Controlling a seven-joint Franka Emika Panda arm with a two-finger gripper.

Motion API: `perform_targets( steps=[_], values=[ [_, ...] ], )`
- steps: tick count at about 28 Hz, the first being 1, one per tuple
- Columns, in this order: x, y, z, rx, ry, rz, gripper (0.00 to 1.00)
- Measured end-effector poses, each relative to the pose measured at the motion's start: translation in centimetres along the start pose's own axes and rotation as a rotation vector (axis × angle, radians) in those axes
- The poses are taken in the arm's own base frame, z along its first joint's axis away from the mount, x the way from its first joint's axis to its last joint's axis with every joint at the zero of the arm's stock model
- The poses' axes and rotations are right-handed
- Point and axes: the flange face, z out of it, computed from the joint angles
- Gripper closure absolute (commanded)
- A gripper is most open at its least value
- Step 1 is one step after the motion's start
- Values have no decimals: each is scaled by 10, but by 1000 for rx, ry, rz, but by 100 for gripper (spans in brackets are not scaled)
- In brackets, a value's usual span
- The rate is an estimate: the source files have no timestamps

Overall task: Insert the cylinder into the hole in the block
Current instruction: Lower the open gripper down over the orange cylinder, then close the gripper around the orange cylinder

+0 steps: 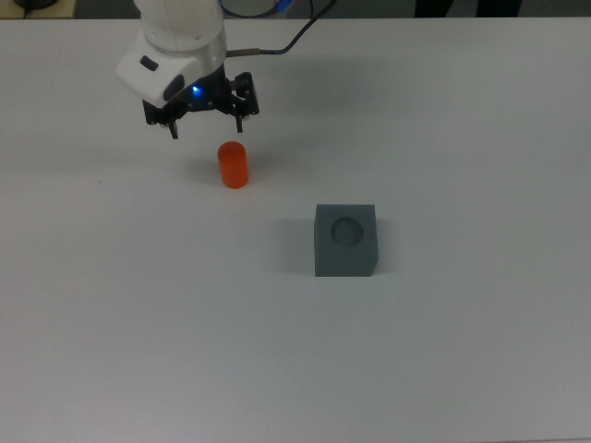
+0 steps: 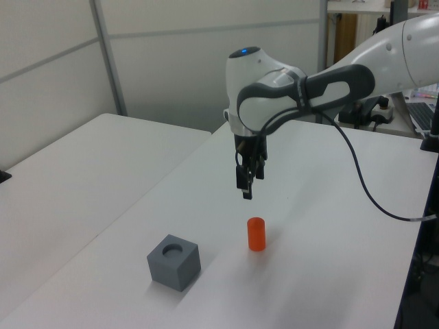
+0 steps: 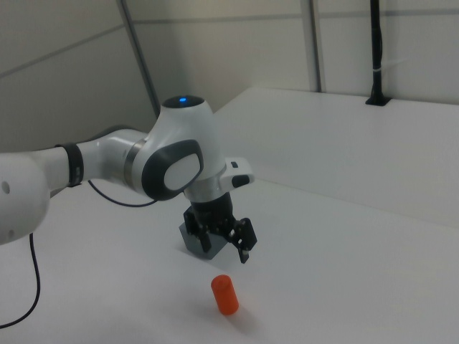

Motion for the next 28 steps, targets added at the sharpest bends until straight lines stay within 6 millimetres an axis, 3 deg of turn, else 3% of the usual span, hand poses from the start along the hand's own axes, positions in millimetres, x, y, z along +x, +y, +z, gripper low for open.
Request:
perform_targets(
  steps=[17, 22, 24, 28],
  values=[
    [-14, -32, 58, -63, -80, -108, 0],
    [-11, -36, 79, -79, -116, -130, 21],
    [-10, -35, 85, -85, -125, -135, 41],
    [-8, -35, 91, -91, -129, -140, 58]
  ],
)
